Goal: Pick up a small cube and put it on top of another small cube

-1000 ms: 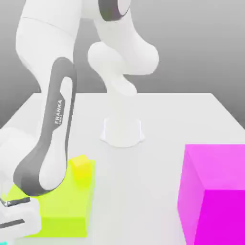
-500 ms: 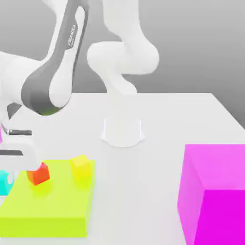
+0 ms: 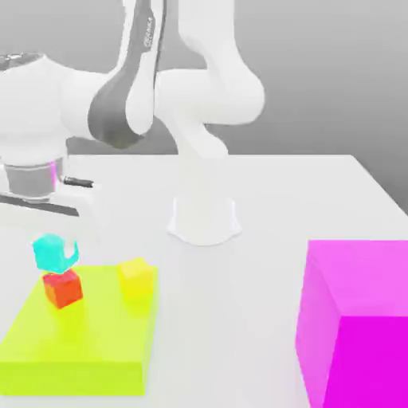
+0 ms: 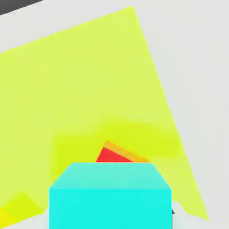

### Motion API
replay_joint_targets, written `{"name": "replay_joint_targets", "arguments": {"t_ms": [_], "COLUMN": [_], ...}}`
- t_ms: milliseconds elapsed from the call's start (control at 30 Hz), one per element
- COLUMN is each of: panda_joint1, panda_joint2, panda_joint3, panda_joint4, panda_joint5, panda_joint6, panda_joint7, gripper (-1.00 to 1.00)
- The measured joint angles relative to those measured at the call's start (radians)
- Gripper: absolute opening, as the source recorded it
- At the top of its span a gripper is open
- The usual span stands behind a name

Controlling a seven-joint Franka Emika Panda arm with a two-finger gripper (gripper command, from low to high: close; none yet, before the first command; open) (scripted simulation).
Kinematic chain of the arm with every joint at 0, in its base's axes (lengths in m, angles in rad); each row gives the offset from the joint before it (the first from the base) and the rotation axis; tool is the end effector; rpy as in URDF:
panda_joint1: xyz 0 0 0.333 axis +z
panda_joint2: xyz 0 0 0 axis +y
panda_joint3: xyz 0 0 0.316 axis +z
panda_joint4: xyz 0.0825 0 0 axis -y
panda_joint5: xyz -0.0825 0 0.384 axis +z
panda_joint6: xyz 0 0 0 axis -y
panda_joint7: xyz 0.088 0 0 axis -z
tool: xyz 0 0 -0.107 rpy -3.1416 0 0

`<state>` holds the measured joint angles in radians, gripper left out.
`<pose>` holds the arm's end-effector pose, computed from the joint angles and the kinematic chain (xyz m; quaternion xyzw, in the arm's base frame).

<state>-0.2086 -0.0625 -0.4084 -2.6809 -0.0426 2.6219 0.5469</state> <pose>0.3395 -0.2368 0.2533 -0.8456 0.5338 0.0005 0.0019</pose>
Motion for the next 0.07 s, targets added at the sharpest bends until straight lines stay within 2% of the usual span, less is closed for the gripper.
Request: {"name": "replay_joint_targets", "arguments": {"t_ms": [67], "panda_joint1": [0.0], "panda_joint2": [0.0], "panda_joint3": [0.0], "panda_joint4": [0.0], "panda_joint5": [0.0], "panda_joint6": [0.0], "panda_joint7": [0.0], "gripper": [1.0]}}
